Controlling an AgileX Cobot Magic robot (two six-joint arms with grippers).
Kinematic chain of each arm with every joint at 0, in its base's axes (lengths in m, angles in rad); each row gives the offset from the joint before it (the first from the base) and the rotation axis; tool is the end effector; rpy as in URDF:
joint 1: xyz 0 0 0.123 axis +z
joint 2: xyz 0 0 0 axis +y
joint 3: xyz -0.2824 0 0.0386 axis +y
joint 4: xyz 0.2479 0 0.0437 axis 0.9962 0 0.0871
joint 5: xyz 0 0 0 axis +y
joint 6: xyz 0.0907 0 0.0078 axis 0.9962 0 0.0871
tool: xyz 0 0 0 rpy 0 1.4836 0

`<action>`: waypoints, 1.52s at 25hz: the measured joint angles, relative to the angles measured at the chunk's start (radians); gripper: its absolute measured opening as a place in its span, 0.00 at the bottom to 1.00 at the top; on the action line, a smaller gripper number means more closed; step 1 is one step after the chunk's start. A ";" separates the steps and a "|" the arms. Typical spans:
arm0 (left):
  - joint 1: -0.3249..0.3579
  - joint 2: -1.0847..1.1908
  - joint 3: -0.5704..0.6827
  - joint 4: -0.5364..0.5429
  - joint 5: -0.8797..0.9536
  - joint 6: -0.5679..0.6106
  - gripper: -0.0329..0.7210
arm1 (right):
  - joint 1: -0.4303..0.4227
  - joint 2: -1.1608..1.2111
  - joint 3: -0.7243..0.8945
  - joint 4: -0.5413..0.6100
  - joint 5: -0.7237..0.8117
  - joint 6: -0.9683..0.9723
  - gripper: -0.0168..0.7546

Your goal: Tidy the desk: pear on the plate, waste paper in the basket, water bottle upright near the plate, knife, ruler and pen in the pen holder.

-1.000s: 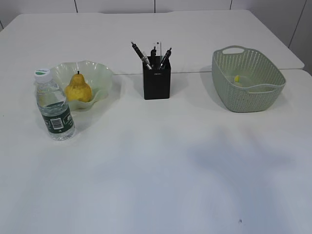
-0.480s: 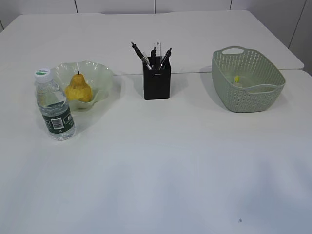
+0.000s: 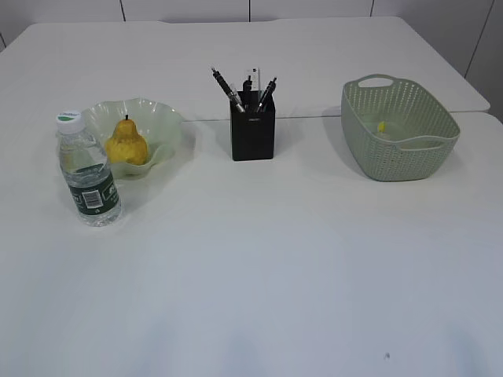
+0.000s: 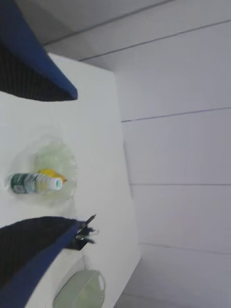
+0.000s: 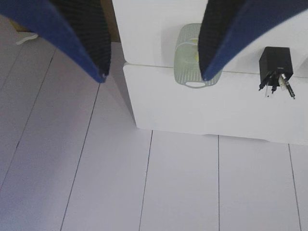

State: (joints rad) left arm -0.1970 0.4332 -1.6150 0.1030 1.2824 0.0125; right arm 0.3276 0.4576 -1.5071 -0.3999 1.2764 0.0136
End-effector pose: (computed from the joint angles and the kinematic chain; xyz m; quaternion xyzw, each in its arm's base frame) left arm -0.0923 0.0276 0.5213 0.0502 0.7095 -0.0194 0.7026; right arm -0.0524 -0.0536 0.5092 -0.0355 0.7433 -0.0695 0.6644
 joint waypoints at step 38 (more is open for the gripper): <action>0.000 -0.428 1.044 -0.134 0.003 0.005 0.74 | 0.000 -0.482 0.807 0.346 0.011 -0.070 0.62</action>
State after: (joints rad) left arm -0.1970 0.0047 -0.5707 -0.0310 1.2849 0.0175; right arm 0.3276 -0.0240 -0.7003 -0.0543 1.2869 -0.0560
